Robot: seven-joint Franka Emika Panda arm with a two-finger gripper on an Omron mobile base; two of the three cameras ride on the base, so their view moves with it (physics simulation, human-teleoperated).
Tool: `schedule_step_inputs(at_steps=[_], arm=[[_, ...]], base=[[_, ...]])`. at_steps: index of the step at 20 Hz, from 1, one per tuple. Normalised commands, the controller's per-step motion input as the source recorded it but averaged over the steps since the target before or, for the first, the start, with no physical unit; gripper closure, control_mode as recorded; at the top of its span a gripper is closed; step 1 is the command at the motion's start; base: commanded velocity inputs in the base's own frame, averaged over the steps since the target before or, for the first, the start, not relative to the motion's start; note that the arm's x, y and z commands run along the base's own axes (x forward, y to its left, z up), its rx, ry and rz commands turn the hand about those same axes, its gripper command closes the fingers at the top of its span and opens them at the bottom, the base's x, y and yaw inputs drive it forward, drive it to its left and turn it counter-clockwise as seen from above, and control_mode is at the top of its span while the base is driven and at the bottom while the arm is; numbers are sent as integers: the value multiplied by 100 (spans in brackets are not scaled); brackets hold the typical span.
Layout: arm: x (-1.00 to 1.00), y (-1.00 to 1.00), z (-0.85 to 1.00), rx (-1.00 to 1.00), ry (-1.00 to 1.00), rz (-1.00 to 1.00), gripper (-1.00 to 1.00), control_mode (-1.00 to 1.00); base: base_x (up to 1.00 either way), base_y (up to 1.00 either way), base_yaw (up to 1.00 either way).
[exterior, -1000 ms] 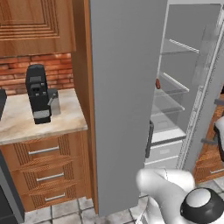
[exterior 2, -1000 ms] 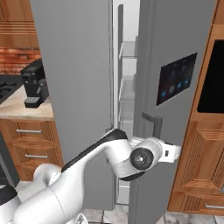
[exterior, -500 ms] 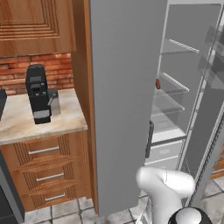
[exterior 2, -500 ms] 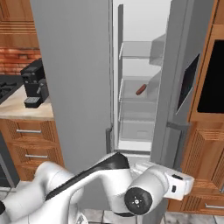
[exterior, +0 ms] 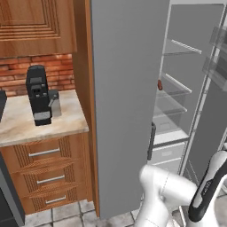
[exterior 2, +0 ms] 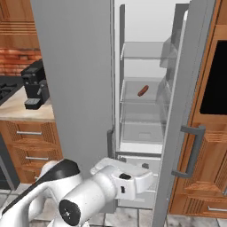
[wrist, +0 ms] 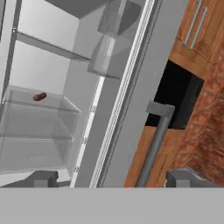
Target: Move the hot dog bun to the plate on the dining table and place the condiment next to that plate. Then navigate to the fridge and take the sausage and place it on the plate as well.
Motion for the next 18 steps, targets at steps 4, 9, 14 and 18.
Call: schedule_step_inputs(at_steps=[4,9,14,18], arm=[[94,84,56,-19,0,-4,-100,-100],[100,20,15,-10,6,-3,-100,-100],[100,-4,-5,-9,11,-9,-100,-100],[100,-30,-8,-6,27,-19,-100,-100]], base=[[0,0,0],[0,0,0],[0,0,0],[0,0,0]])
